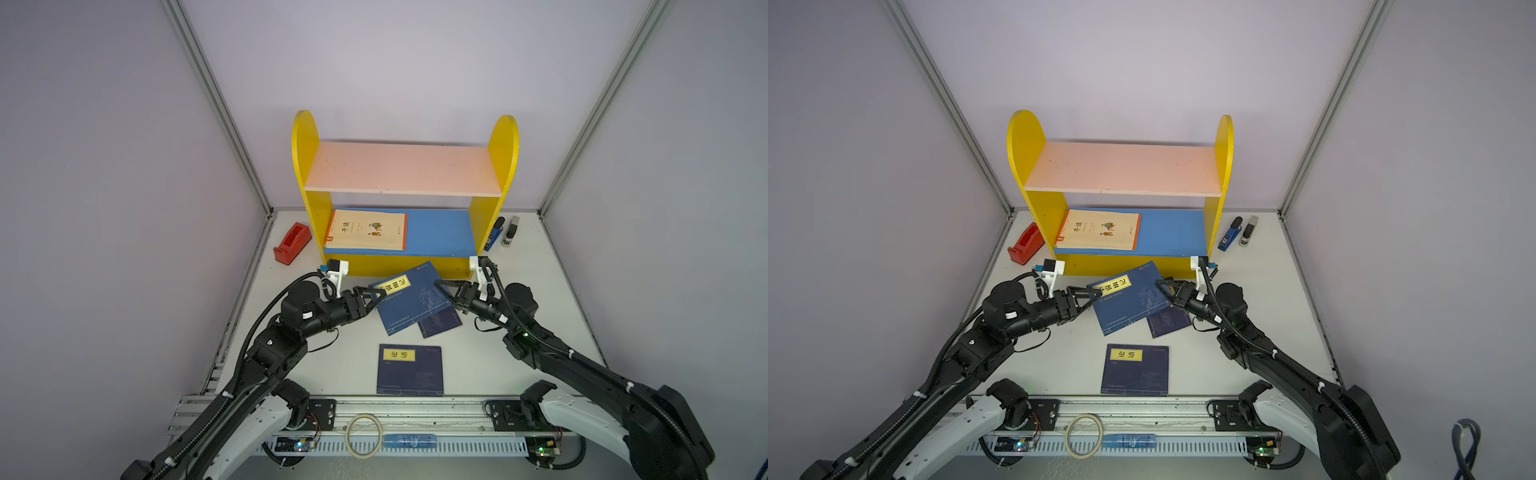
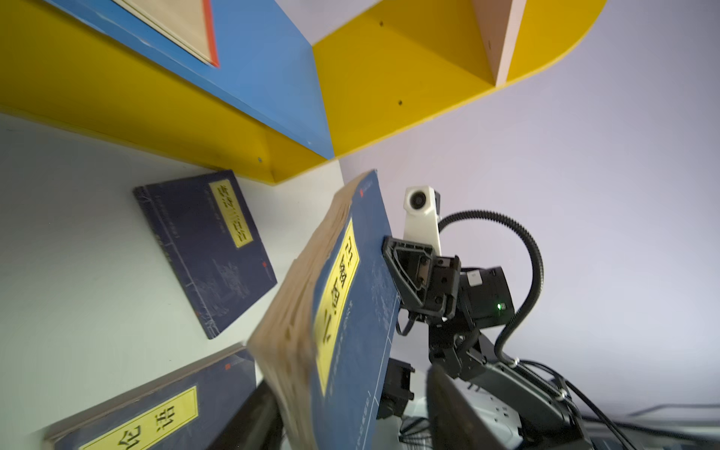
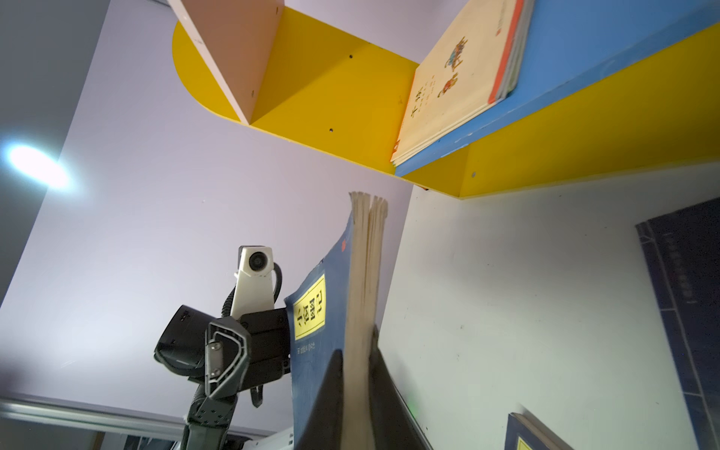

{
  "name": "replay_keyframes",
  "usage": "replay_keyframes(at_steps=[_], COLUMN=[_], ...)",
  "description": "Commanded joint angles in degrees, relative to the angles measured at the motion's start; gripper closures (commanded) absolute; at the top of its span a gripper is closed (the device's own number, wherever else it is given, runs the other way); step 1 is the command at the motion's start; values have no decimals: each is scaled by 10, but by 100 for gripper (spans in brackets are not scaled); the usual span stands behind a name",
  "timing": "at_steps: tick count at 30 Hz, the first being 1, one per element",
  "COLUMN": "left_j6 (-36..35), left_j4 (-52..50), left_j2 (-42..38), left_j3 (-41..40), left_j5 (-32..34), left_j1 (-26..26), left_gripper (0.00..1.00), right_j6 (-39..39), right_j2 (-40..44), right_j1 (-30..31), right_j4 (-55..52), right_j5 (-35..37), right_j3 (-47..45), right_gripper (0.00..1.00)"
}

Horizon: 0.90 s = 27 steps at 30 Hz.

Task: Stacking books/files
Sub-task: Place the book on the bookshelf.

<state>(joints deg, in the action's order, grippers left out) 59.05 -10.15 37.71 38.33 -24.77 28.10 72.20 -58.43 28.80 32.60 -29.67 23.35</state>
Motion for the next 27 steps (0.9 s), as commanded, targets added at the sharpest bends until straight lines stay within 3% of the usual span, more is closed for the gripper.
replay_keyframes(at_steps=[1, 3, 6, 9, 11, 15, 20, 23, 27], left_j6=[-6, -8, 7, 98, 119, 86, 36, 16, 10], left_j4=[-139, -182, -228, -311, -294, -249, -249, -234, -221], left_j2=[-45, -70, -81, -63, -50, -22, -9, -25, -53], left_j3=[31, 42, 50, 51, 31, 3, -4, -9, -23], left_j5=[155, 230, 350, 448, 457, 483, 526, 533, 533], left_j1=[-30, -51, -77, -106, -126, -143, -158, -160, -160], left_gripper=[9, 0, 0, 0, 0, 0, 0, 0, 0], right_j6=[1, -4, -13, -3, 5, 28, 31, 36, 34], right_j2=[10, 15, 0, -63, -118, -244, -464, -537, -572], right_j1=[12, 42, 117, 166, 182, 207, 225, 226, 228], right_j4=[-5, -16, -28, 19, 69, 124, 332, 327, 292], right_j5=[91, 160, 287, 348, 372, 435, 485, 507, 530], right_j3=[-13, -22, -23, -16, -7, 50, 139, 218, 278], right_gripper=[100, 100, 100, 100, 100, 100, 100, 100, 100])
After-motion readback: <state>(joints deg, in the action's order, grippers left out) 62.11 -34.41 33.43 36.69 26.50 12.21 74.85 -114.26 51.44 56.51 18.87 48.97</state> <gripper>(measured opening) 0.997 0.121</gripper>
